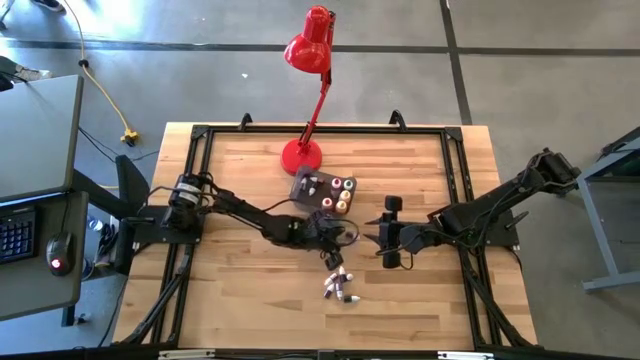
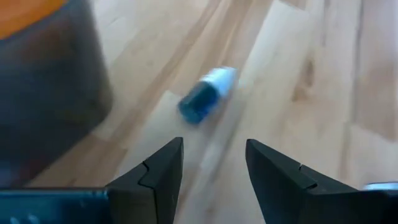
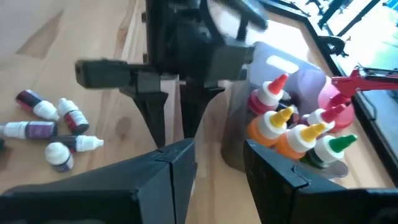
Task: Pick & Place food coloring
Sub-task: Put the right small blue food coloring bottle into the black bin
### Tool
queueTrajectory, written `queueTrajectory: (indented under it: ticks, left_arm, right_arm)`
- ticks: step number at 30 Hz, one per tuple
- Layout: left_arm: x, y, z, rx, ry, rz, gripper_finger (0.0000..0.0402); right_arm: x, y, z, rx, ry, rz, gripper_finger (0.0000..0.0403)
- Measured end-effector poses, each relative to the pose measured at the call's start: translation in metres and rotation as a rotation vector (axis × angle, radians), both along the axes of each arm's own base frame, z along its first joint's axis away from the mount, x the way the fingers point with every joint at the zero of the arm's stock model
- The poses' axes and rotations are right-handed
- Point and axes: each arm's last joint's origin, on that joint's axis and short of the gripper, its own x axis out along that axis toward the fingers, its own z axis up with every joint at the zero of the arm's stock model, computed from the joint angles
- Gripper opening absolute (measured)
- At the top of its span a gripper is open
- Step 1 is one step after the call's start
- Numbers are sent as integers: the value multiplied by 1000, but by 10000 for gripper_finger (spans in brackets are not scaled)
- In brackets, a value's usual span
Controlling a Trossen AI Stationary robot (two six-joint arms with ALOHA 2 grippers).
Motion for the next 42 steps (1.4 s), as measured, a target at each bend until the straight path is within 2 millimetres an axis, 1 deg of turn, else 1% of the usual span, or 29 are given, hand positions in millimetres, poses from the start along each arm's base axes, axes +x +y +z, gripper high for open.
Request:
queueTrajectory:
  ticks: [2,5,7,9,12,14,16,19,22,24,28,29,31,32,34,38,42]
  left_arm:
    - [4,-2,7,-8,-1,2,172]
    - [9,-6,17,16,23,-30,172]
    - [13,-9,28,47,43,-67,172]
    - [18,-10,42,89,83,-99,172]
    - [21,-10,68,143,185,-136,172]
    - [20,-10,88,162,246,-145,172]
    - [18,-10,108,188,298,-137,172]
    - [12,-8,133,257,368,-145,172]
    - [4,-4,164,336,428,-134,172]
    - [-3,-1,186,378,445,-105,172]
    - [-18,6,223,471,453,-38,172]
    - [-21,7,231,495,451,-20,172]
    - [-27,10,245,531,438,12,172]
    - [-30,11,250,544,431,25,172]
    - [-33,12,257,552,427,33,172]
    - [-38,13,261,561,442,30,172]
    - [-39,14,261,604,454,55,172]
  right_arm:
    - [-1,0,-2,19,15,-2,130]
    - [-2,-6,-9,66,27,-65,130]
    - [-2,-14,-22,72,47,-108,131]
    - [0,-27,-41,84,60,-122,135]
    - [5,-44,-63,151,24,-37,154]
    - [9,-53,-70,190,-43,25,174]
    - [11,-59,-76,201,-75,65,196]
    - [15,-60,-83,154,-67,173,226]
    - [24,-57,-91,172,-19,245,243]
    - [29,-57,-100,202,28,226,244]
    - [38,-56,-113,188,73,87,238]
    - [41,-55,-114,185,66,40,236]
    - [44,-55,-113,233,23,-126,230]
    - [45,-55,-113,262,-1,-194,227]
    - [46,-55,-112,284,-20,-246,222]
    - [49,-50,-109,315,-44,-252,214]
    - [48,-50,-109,340,-41,-253,211]
